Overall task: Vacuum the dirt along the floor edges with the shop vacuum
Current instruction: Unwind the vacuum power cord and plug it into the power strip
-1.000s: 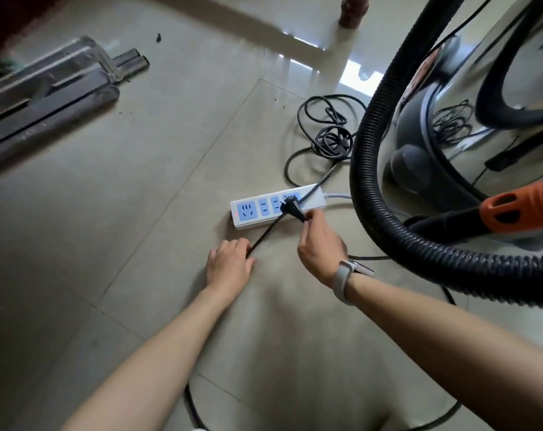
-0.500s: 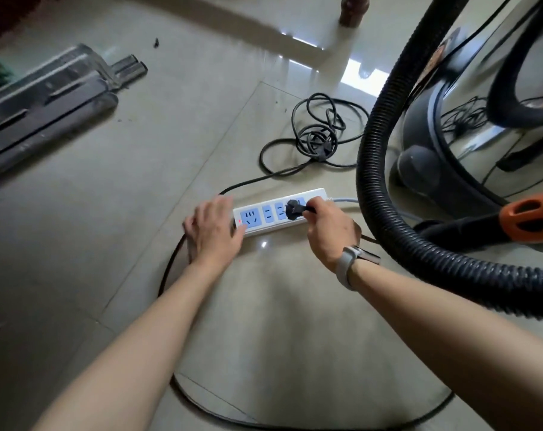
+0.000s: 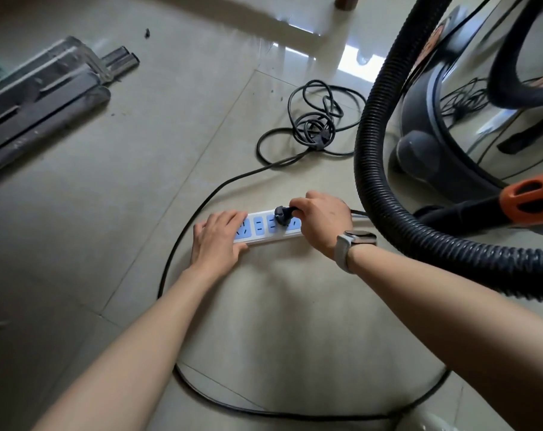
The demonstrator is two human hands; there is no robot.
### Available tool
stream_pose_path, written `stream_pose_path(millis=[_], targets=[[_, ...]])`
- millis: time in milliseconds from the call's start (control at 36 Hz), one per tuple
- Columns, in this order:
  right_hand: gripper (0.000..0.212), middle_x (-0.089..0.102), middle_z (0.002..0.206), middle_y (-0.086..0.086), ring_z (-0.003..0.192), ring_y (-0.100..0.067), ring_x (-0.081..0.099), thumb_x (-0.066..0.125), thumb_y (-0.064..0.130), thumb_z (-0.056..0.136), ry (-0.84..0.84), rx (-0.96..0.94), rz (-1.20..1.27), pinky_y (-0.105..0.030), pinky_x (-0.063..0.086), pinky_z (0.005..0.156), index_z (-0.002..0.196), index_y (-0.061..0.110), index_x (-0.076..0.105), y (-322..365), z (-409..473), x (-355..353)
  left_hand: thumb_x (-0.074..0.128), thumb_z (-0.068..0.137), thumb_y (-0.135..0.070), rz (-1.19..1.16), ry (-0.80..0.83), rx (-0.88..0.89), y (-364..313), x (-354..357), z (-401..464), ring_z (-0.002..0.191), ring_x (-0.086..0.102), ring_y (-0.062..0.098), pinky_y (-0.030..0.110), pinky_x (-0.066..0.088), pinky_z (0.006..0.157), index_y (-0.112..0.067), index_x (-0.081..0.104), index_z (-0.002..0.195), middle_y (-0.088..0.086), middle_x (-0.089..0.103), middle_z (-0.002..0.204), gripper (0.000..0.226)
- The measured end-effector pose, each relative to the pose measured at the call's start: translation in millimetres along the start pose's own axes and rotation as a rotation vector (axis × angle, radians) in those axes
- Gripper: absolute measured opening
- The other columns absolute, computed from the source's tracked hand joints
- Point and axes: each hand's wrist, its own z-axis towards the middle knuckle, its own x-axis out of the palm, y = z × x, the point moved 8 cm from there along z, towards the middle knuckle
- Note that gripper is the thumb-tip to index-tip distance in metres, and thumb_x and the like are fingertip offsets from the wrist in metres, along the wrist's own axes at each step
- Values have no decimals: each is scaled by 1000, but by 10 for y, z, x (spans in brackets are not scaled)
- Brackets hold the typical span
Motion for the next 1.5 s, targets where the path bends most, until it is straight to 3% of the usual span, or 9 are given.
stream_pose_path(millis=[250, 667, 889, 1139, 1250, 1417, 1500], targets=[[24, 58, 100, -3, 96, -26, 52, 46, 22, 100, 63, -192, -76, -30, 23, 65, 114, 24, 65, 166, -82, -25, 73, 81, -26, -69, 44, -60, 64, 31, -169, 128, 36, 17, 29, 20, 98, -25, 45, 140, -7, 44, 141, 65], [24, 59, 100, -2, 96, -24, 53, 45, 25, 100, 66, -188, -75, -29, 23, 60, 114, 25, 65, 238, -85, 1, 79, 74, -24, -213, 54, -144, 156, 63, -168, 127, 39, 15, 28, 22, 98, -28, 51, 137, -7, 49, 135, 69], [22, 61, 104, -1, 99, -25, 53, 47, 21, 98, 70, -244, -210, -30, 24, 67, 113, 22, 64, 318, -81, -19, 81, 71, -23, -242, 52, -155, 164, 51, -167, 126, 41, 13, 24, 19, 91, -29, 52, 136, -8, 51, 134, 71], [25, 60, 117, -10, 108, -29, 53, 37, 8, 96, 105, -289, -302, -33, 30, 70, 114, 8, 54, 650, -152, 11, 82, 69, -23, -250, 66, -175, 156, 33, -146, 123, 43, 14, 21, 17, 87, -29, 55, 134, -8, 52, 132, 70], [20, 62, 114, -8, 106, -28, 55, 46, 15, 96, 116, -221, -115, -32, 32, 69, 112, 12, 58, 625, -97, 129, 82, 69, -24, -255, 64, -180, 159, 34, -145, 123, 43, 13, 20, 16, 86, -29, 55, 134, -9, 53, 131, 70], [18, 69, 106, 0, 104, -21, 58, 63, 27, 90, 110, -27, 448, -31, 40, 78, 103, 19, 71, 189, -117, 285, 82, 69, -26, -266, 55, -172, 188, 36, -143, 124, 42, 12, 21, 17, 89, -30, 55, 133, -10, 53, 131, 70], [17, 68, 100, 3, 99, -19, 55, 64, 33, 90, 50, 4, 474, -36, 43, 80, 102, 25, 72, 123, -135, 327, 84, 67, -26, -284, 34, -161, 188, 28, -148, 123, 43, 13, 21, 19, 90, -30, 57, 132, -10, 54, 129, 70]])
